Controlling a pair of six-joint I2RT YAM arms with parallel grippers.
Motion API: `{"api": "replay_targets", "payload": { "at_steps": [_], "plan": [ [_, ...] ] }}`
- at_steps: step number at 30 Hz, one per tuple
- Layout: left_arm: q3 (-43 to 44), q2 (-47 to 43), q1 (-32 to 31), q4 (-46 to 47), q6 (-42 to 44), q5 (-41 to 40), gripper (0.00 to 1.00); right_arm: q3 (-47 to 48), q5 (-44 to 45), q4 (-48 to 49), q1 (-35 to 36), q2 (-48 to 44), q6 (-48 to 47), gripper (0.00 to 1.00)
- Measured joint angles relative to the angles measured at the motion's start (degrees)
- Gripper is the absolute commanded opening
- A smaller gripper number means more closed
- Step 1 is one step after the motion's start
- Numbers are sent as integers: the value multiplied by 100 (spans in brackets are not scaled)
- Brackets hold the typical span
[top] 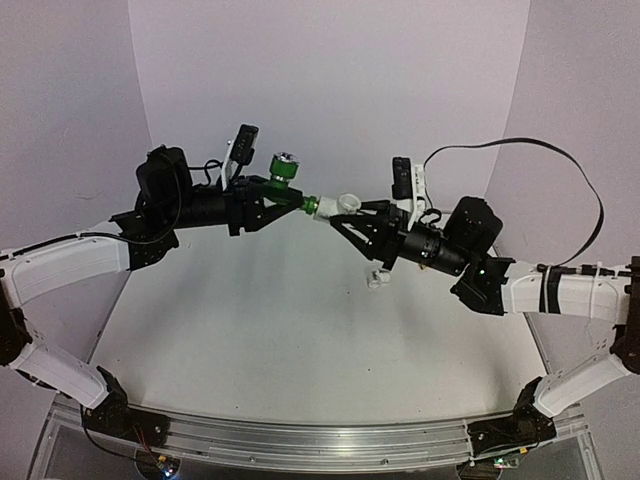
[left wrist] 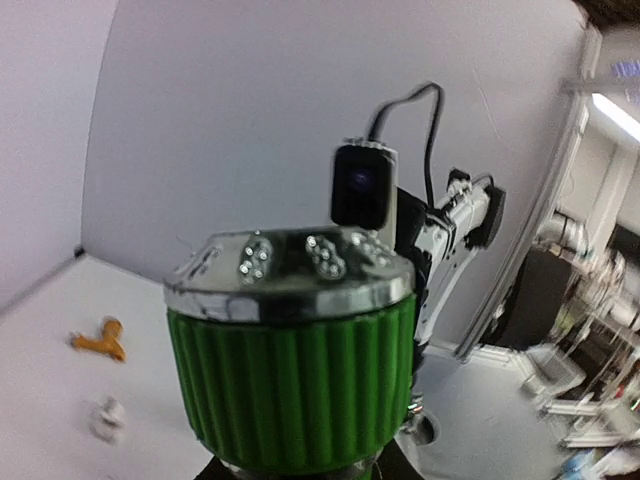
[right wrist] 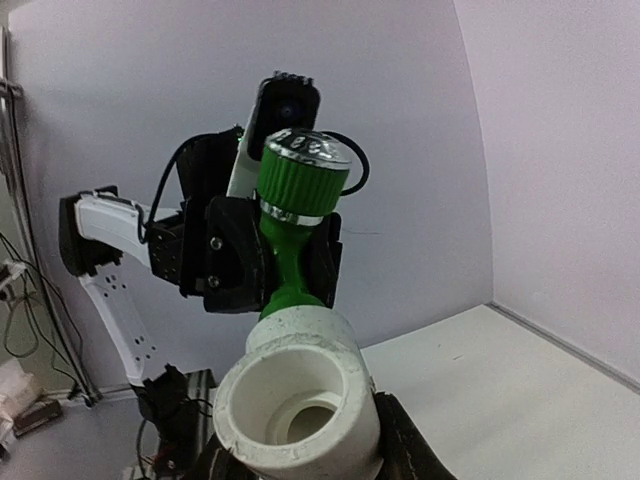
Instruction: Install the water faucets
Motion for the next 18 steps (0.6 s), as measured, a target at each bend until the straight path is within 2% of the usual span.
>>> {"api": "replay_targets", "payload": {
  "at_steps": [6, 9, 12, 18],
  "plan": [
    [38, -162, 82, 262, 3091, 701, 0, 523, -476, -480, 19, 3, 1482, 0],
    [315, -157, 127, -74, 4746, 939, 0, 843, -701, -613, -29, 94, 2332, 0],
    [899, -84, 186, -939, 6577, 1023, 0, 1202, -871, -627, -138, 264, 3125, 0],
    [2225, 92, 202, -3392, 10575, 839, 0, 1768, -942, -593, -260, 603, 4749, 0]
  ]
}}
